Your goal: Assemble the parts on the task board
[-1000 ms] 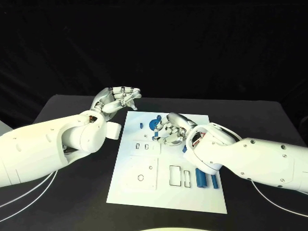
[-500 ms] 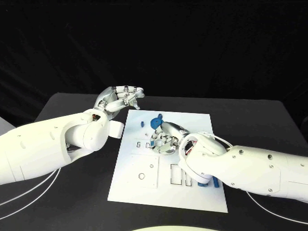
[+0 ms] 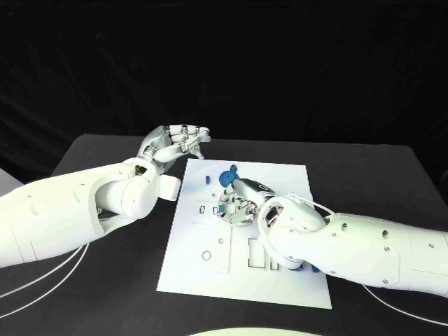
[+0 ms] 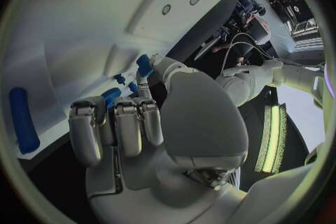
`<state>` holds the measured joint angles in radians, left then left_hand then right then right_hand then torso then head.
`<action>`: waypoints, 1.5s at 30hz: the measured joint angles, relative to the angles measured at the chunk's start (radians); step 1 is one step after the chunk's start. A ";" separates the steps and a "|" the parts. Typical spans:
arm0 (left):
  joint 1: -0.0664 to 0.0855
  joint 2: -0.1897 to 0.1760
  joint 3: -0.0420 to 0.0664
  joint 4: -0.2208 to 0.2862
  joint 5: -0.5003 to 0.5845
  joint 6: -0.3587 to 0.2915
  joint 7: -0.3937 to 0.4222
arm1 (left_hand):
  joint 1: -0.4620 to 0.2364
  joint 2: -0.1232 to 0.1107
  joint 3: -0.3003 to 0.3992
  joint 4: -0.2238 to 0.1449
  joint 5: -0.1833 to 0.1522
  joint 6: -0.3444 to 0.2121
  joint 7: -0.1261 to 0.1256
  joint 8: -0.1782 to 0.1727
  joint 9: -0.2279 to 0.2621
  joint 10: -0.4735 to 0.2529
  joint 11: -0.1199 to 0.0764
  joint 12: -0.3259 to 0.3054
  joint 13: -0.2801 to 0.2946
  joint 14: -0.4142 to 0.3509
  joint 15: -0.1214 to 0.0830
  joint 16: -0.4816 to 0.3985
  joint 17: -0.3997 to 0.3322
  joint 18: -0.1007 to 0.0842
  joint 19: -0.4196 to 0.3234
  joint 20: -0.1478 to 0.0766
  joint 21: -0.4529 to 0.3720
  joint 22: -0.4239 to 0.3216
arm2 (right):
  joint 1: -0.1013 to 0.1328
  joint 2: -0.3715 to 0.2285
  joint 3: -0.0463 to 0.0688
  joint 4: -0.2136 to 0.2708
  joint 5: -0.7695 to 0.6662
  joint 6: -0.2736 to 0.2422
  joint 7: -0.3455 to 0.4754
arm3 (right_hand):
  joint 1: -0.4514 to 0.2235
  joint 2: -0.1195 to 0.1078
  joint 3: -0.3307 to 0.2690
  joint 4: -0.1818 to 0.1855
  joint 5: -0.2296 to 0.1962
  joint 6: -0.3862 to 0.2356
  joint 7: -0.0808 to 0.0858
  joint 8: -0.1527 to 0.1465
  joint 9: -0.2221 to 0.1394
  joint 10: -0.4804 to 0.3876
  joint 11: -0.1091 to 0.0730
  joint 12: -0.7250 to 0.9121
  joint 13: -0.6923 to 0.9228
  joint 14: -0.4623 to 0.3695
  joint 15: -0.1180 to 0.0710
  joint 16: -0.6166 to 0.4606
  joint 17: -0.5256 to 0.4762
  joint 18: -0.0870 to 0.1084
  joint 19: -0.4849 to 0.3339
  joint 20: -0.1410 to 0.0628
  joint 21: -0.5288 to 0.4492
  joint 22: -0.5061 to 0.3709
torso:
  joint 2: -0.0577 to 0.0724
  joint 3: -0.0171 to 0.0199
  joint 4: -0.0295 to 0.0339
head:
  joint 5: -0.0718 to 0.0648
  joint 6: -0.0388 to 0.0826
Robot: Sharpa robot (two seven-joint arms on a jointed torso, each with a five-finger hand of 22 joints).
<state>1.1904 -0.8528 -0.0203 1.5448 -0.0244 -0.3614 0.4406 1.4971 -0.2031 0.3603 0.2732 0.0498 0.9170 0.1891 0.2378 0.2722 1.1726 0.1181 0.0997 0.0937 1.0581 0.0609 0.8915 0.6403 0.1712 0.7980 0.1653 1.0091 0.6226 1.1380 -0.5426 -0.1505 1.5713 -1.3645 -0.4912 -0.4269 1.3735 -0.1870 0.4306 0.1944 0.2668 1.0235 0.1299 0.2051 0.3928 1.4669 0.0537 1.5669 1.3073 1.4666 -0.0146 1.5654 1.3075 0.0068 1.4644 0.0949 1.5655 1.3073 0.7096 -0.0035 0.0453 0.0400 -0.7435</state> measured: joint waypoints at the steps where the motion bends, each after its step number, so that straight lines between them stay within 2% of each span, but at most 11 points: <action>1: 0.000 0.000 0.000 0.000 0.000 0.000 0.000 | 0.000 0.000 0.000 0.000 0.000 0.000 0.000 0.000 0.000 0.000 0.000 0.000 0.000 0.000 0.000 0.000 0.000 0.000 -0.001 -0.001 0.000 0.000 | -0.001 0.001 0.000 -0.002 -0.004 -0.001 0.000 | 0.000 0.000 0.000 0.000 0.000 0.000 0.000 0.000 0.000 0.000 0.000 0.000 0.000 0.000 0.000 0.000 0.000 0.000 0.000 0.000 0.000 0.000 | 0.000 0.0000 0.0000 | 0.001 0.000; 24: 0.000 -0.003 0.000 0.002 -0.001 0.005 -0.008 | -0.004 -0.004 0.000 0.000 0.000 0.000 0.000 0.000 0.000 0.000 0.000 0.000 0.000 0.000 0.000 0.004 0.001 -0.001 -0.001 -0.001 0.000 0.001 | -0.014 0.021 -0.001 -0.038 -0.062 -0.009 0.007 | -0.004 -0.004 0.000 0.000 0.000 0.001 -0.001 -0.001 0.000 0.000 0.000 0.000 0.000 0.000 0.000 0.000 0.000 0.000 0.000 0.000 0.000 0.001 | -0.001 0.0005 -0.0012 | 0.008 -0.002; 39: 0.000 -0.003 0.000 0.001 -0.001 0.008 -0.011 | -0.007 -0.001 0.000 0.000 0.000 0.000 0.000 0.000 0.001 0.000 0.000 0.000 0.000 0.000 0.000 0.004 0.001 -0.001 -0.001 -0.001 0.000 0.002 | -0.017 0.023 -0.002 -0.041 -0.073 -0.010 0.010 | -0.021 -0.021 -0.002 0.002 -0.017 -0.001 -0.005 -0.001 0.002 0.000 0.000 0.000 0.000 0.000 0.000 0.000 0.001 0.000 0.004 -0.004 0.000 0.000 | -0.002 0.0004 -0.0014 | 0.009 -0.002; 45: 0.000 -0.004 0.000 0.001 -0.001 0.008 -0.012 | -0.008 0.000 0.000 0.000 0.000 0.000 0.000 0.000 0.001 0.000 0.000 0.000 0.000 0.000 0.000 0.004 0.001 -0.001 -0.001 -0.001 0.002 0.002 | -0.017 0.023 -0.002 -0.041 -0.078 -0.010 0.010 | -0.031 -0.032 -0.006 0.006 -0.028 -0.014 0.000 0.000 0.000 0.000 0.000 0.000 0.000 0.000 0.000 0.000 0.000 0.000 0.004 -0.003 0.000 0.000 | -0.002 0.0000 -0.0014 | 0.009 -0.003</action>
<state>1.1904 -0.8568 -0.0207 1.5460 -0.0256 -0.3534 0.4284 1.4891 -0.2030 0.3603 0.2732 0.0498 0.9170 0.1891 0.2378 0.2728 1.1725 0.1182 0.0996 0.0934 1.0580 0.0610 0.8952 0.6417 0.1698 0.7970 0.1644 1.0114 0.6244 1.1208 -0.5194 -0.1527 1.5305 -1.4423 -0.5008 -0.4171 1.3421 -0.2186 0.4247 0.2000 0.2393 1.0093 0.1298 0.2051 0.3931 1.4669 0.0538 1.5669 1.3073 1.4666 -0.0145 1.5654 1.3079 0.0068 1.4680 0.0914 1.5655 1.3077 0.7075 -0.0035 0.0438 0.0495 -0.7467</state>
